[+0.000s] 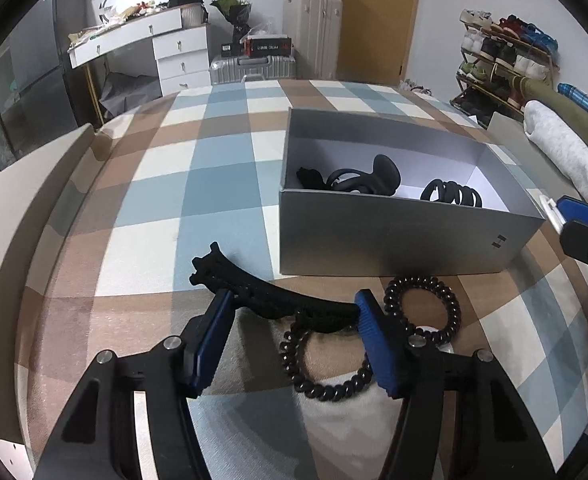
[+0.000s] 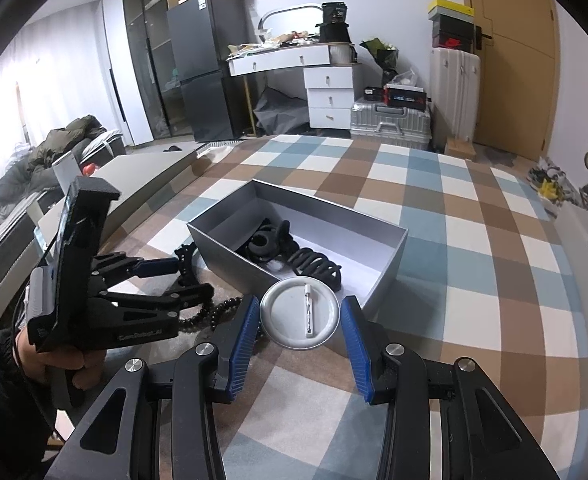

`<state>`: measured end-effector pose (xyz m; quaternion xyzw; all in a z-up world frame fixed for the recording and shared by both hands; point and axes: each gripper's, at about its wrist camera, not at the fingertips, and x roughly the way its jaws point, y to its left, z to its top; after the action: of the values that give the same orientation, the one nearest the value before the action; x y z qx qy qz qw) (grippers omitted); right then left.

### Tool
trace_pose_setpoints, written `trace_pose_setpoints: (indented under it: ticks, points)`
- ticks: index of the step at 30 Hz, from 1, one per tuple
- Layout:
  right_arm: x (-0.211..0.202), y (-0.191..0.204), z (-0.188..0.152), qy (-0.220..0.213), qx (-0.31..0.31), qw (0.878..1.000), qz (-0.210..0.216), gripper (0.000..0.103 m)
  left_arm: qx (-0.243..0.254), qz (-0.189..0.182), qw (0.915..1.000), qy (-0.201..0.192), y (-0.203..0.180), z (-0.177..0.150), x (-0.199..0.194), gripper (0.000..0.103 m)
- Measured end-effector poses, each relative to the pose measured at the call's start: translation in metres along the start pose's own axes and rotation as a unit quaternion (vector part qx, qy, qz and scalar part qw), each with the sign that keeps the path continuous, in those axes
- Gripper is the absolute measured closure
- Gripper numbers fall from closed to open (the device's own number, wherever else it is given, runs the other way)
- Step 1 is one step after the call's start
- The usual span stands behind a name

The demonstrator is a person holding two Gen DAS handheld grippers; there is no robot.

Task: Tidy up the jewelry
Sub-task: 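Carry the banana clip and the white lid over the box with both tools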

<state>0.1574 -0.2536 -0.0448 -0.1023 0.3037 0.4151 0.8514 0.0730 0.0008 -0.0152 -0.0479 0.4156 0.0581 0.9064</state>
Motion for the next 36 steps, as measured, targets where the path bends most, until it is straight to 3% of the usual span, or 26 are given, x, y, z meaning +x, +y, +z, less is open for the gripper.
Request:
trace_pose_setpoints:
  ticks: [10,24,36]
  points:
    - [0.000,-0.003,-0.001,-0.010,0.009,1.000,0.000,0.062,0.000,-0.023,0.9978,-0.063,0.005,0.001,-0.029,0.046]
    - [0.004,-0.005,-0.002,-0.021,0.021,1.000,0.008,0.062,-0.009,-0.047,0.9926,-0.112,0.010,0.011,-0.048,0.046]
    - [0.005,-0.015,0.002,-0.035,0.051,0.998,0.015,0.062,0.014,-0.062,0.9911,-0.117,-0.008,0.033,-0.034,0.046]
